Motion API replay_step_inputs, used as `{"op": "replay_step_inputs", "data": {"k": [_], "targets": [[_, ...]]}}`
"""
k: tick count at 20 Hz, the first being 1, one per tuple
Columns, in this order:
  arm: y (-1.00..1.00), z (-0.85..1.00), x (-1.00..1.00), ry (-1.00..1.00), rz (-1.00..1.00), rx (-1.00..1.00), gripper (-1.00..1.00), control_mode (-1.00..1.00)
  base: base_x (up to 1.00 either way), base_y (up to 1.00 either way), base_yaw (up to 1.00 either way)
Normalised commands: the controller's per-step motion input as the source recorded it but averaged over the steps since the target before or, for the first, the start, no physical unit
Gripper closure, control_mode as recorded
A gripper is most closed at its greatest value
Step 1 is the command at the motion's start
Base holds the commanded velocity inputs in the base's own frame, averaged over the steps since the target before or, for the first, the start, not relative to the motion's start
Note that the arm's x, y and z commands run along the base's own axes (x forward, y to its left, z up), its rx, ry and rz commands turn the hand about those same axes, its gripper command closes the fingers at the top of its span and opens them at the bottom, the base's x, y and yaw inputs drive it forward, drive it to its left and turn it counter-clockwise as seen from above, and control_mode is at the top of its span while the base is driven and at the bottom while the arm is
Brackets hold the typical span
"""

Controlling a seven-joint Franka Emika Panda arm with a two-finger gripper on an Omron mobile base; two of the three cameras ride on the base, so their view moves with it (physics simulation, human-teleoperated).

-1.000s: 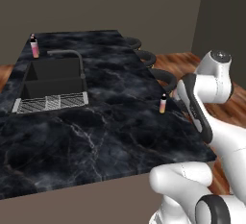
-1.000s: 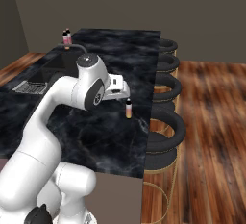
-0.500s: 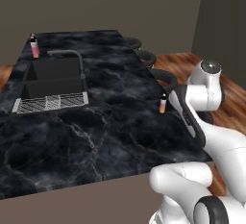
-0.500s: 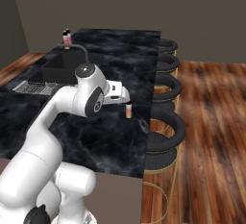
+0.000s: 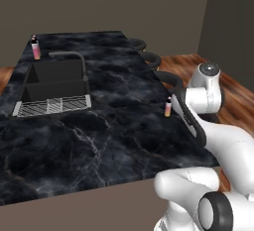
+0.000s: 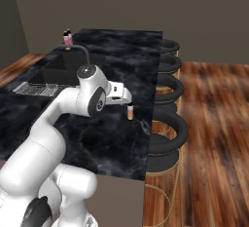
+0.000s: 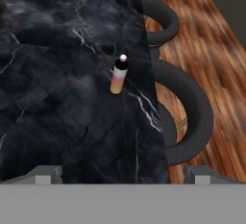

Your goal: Place the large bottle from the dining counter next to the other large bottle outside the sink, and place the small bottle from the dining counter next to the other small bottle inside the sink.

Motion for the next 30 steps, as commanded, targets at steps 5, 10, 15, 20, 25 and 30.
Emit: {"op": "replay_step_inputs", "data": {"k": [5, 10, 15, 20, 25, 30], "targets": [[0.0, -0.09, 0.18, 0.02, 0.0, 0.02, -1.0, -1.0, 0.0, 0.0, 0.0], [-0.03, -0.06, 0.1, 0.02, 0.02, 0.04, -1.0, -1.0, 0.0, 0.0, 0.0], [-0.08, -0.06, 0.03, 0.01, 0.02, 0.03, -1.0, -1.0, 0.0, 0.0, 0.0], [-0.07, -0.07, 0.0, 0.0, 0.02, 0.03, -1.0, -1.0, 0.0, 0.0, 0.0], [0.0, -0.11, 0.04, 0.0, 0.01, 0.03, -1.0, -1.0, 0.0, 0.0, 0.0], [0.0, -0.13, 0.14, 0.0, 0.0, 0.01, -1.0, -1.0, 0.0, 0.0, 0.0]]}}
